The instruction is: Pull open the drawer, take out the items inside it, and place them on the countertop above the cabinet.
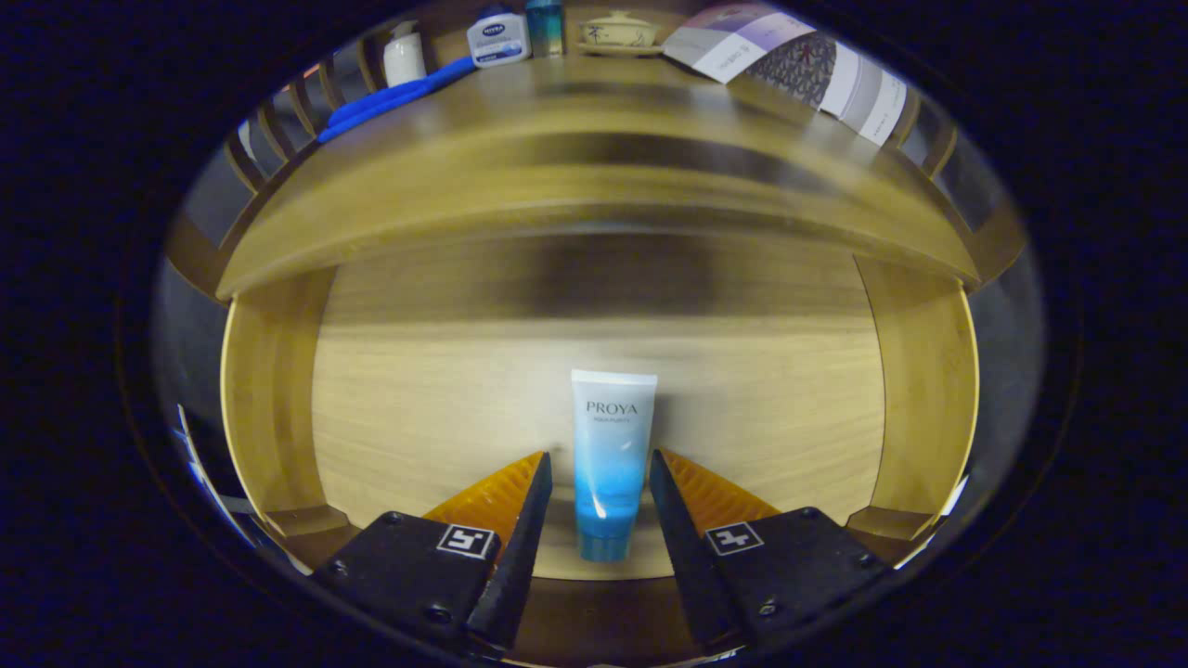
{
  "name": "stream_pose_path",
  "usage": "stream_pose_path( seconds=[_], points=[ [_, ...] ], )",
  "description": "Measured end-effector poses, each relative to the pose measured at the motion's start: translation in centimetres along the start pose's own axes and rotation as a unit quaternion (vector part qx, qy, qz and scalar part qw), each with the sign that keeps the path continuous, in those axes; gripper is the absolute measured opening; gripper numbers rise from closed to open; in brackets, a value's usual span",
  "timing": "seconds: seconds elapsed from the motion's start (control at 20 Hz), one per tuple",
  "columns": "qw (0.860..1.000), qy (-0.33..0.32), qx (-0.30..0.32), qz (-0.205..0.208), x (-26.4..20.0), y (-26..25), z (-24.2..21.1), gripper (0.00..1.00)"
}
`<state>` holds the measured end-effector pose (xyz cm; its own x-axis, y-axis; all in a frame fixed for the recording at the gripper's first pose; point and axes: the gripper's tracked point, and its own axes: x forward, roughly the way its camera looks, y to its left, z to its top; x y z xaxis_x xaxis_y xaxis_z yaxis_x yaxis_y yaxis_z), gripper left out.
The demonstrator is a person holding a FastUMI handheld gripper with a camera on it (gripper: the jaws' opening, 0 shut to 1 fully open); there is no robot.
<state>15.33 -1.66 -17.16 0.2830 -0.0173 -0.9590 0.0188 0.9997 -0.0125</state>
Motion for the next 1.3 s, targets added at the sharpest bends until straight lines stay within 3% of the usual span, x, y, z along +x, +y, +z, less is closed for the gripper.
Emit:
stream_pose_path(
  seconds=[0.4, 0.5, 0.65, 1.05, 1.3],
  points=[
    [1.0, 0.015, -0.013, -0.011, 0.8, -0.2, -0.6, 0.67],
    [1.0, 0.013, -0.013, -0.015, 0.8, -0.3, -1.0, 0.51],
    [1.0, 0.0, -0.004, -0.002, -0.2, -0.2, -1.6, 0.47],
    [0.997, -0.066, 0.0, 0.046, -6.7, -0.3, -2.3, 0.47],
    [0.993, -0.111, 0.003, 0.051, -11.3, -0.5, 0.1, 0.47]
  ],
)
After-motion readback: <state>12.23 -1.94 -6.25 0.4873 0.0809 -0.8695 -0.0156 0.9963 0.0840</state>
